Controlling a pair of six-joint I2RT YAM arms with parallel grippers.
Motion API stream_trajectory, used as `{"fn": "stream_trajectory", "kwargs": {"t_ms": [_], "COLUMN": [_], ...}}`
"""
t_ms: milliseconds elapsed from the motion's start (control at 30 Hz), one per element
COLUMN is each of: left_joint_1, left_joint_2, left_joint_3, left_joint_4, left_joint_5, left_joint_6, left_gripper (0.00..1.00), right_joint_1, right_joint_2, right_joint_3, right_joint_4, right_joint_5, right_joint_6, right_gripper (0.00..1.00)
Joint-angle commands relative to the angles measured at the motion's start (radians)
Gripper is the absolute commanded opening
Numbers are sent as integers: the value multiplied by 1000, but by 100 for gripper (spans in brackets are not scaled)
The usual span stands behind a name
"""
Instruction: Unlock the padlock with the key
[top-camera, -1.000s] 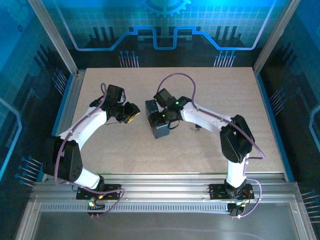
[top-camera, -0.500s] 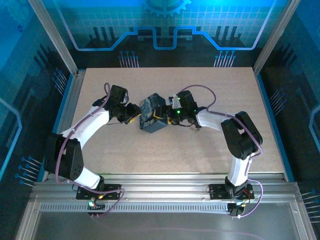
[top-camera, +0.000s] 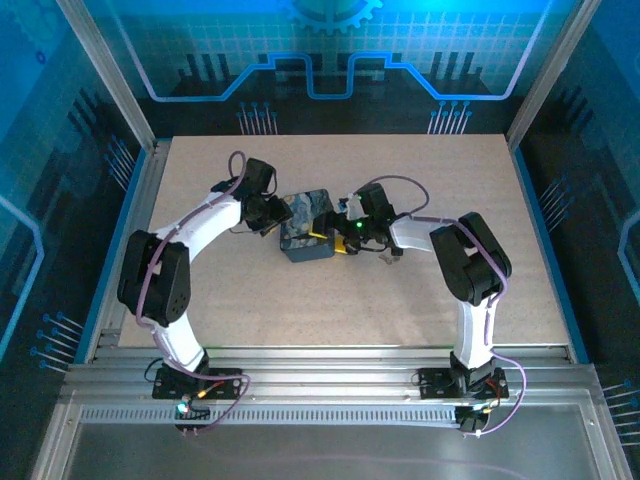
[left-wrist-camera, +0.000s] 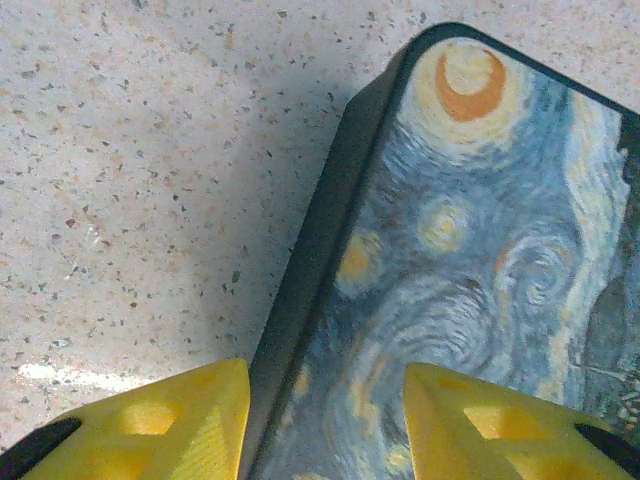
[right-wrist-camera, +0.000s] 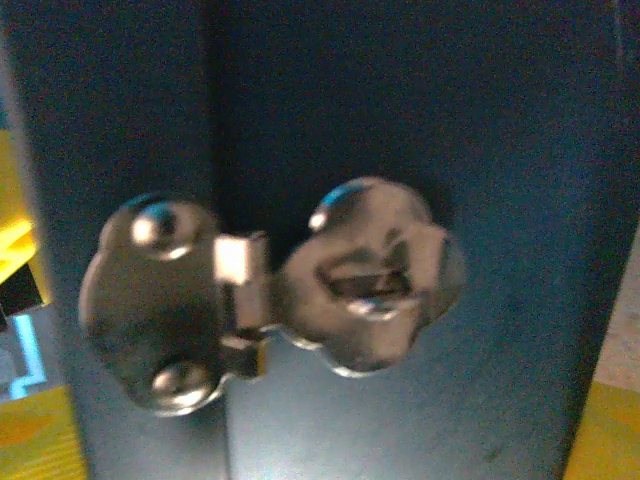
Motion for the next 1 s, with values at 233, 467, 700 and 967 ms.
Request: {"fn": "stream_trajectory", "kwargs": {"t_ms": [233,467,700,967], "left_joint_1": [-9,0,27,85], "left_joint_2": [-12,-57,-96,-127], "left_joint_3": [29,32,17,3], "left_joint_4": [-42,-73,-81,-111], "left_joint_5": [-51,-71,-71,-91], "left_joint_6": [24,44,47,38], "left_gripper": [45,45,45,46], "right_joint_1": [15,75,140,233], "right_joint_2": [18,53,88,279], "right_joint_3": [155,247,298,647], "right_joint_4": [-344,-484,-418,-406], "right_joint_5": [100,187,159,97], "right_joint_6": [-238,-306,-246,-165], "right_gripper": [100,100,100,100]}}
